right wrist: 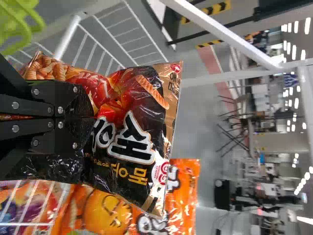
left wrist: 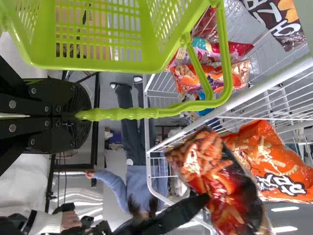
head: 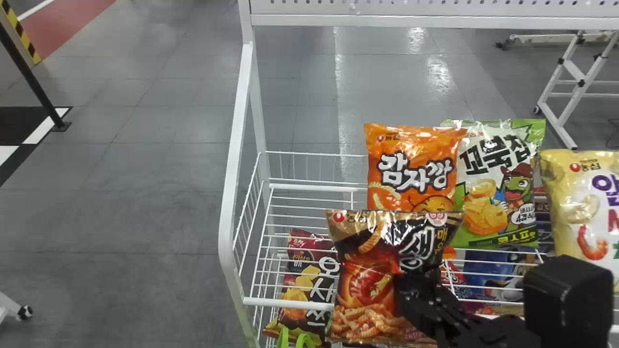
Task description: Hold basket handle with left hand then pick spicy shrimp crackers with right hand and place into basket
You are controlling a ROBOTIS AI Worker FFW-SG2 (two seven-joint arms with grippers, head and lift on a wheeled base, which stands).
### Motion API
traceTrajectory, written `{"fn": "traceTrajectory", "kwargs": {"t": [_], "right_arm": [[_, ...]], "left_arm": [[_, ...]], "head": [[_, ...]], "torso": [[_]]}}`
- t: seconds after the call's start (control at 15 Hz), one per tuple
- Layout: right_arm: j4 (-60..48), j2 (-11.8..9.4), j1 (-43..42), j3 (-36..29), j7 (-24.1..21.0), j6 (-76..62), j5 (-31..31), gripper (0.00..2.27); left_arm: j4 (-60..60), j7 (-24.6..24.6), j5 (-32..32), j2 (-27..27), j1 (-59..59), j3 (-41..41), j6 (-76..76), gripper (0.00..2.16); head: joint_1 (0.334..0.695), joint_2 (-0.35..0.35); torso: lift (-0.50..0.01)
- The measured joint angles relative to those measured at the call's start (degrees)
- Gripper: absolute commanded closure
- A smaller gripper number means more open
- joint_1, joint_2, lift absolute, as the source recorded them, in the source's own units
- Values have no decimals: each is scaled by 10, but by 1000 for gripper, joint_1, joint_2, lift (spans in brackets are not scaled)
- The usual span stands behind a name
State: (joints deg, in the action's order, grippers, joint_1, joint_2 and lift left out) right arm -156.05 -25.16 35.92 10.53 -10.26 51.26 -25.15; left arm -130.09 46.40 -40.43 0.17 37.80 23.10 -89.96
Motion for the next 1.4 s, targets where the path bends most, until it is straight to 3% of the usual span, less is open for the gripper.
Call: {"fn": "traceTrajectory", "kwargs": {"t": [0.33,0.6,0.93,1.07,1.4], "right_arm": [[-54,7,19,-23,9,209,-19,1865],[-62,36,21,-28,43,360,-19,1865],[-24,55,14,-18,51,387,-18,1865],[8,64,-1,-5,54,387,-17,1865],[65,95,-46,55,53,377,-14,1865]], "left_arm": [[-2,-2,0,0,0,-1,0,1895],[-6,-6,1,0,3,-7,0,1895],[-10,-10,6,0,4,-20,0,1895],[-12,-10,9,0,5,-23,0,1895],[-15,-14,17,0,6,-36,0,1895]], "head": [[695,-32],[695,-76],[695,-107],[695,-96],[695,53]], "torso": [[-37],[-37],[-37],[-37],[-37]]}}
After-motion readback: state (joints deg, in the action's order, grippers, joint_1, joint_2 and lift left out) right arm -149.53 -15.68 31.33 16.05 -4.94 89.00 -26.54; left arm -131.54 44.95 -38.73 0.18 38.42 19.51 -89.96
